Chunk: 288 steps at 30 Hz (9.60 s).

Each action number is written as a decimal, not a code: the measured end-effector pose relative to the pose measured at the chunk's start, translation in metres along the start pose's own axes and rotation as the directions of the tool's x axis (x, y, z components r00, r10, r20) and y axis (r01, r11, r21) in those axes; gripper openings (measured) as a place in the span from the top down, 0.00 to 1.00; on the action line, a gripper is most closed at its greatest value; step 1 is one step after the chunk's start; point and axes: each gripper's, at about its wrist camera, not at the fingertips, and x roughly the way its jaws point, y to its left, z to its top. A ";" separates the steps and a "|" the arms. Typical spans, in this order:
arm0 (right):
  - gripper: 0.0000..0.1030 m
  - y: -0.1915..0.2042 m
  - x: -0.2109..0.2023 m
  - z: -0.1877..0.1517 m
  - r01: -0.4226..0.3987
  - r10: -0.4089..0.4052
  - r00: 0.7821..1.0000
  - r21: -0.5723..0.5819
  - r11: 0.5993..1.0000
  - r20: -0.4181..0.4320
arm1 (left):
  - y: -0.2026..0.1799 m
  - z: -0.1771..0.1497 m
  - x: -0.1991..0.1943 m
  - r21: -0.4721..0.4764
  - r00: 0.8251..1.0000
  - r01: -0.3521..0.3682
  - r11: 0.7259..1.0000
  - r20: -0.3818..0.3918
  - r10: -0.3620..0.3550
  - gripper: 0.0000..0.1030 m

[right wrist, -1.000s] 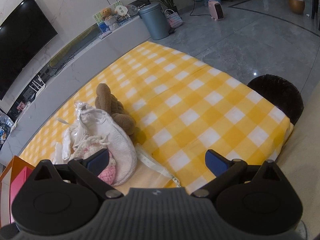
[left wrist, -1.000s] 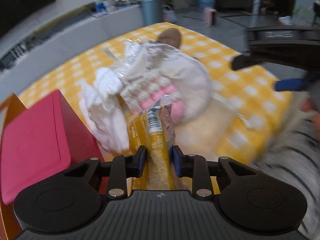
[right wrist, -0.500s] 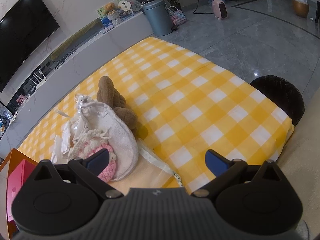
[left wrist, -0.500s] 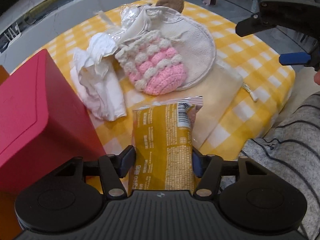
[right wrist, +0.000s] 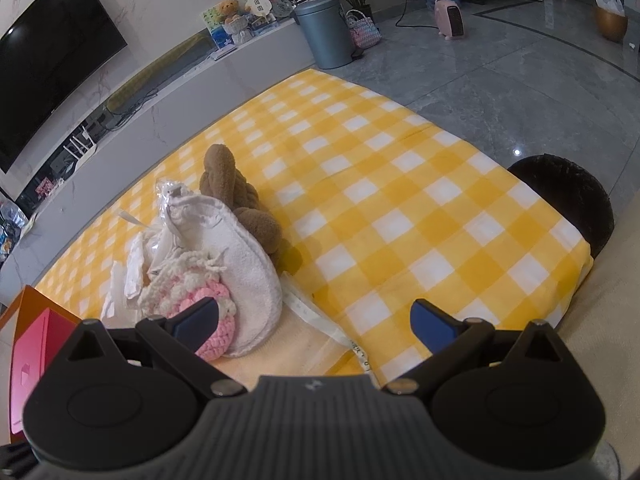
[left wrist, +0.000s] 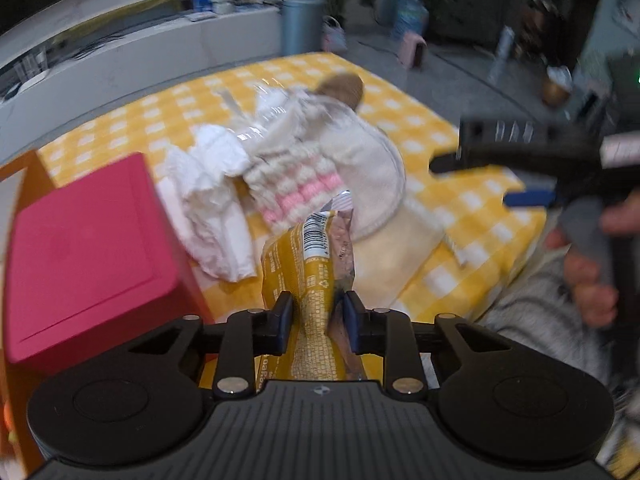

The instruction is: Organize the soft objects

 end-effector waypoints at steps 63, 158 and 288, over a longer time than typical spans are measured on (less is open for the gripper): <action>0.03 0.046 0.001 -0.019 -0.060 0.068 0.997 -0.163 0.985 0.039 | 0.017 -0.046 0.061 -0.084 0.991 -0.063 0.994 -0.127 0.052 0.45; 0.56 0.160 -0.080 -0.059 -0.414 0.434 0.898 -0.475 0.776 -0.074 | 0.170 -0.074 -0.149 -0.524 0.918 0.003 0.852 0.339 0.205 0.45; 0.06 0.097 0.047 0.003 0.029 -0.018 0.999 -0.358 0.933 0.034 | 0.048 -0.021 -0.081 -0.159 0.932 -0.174 0.972 0.291 0.215 0.05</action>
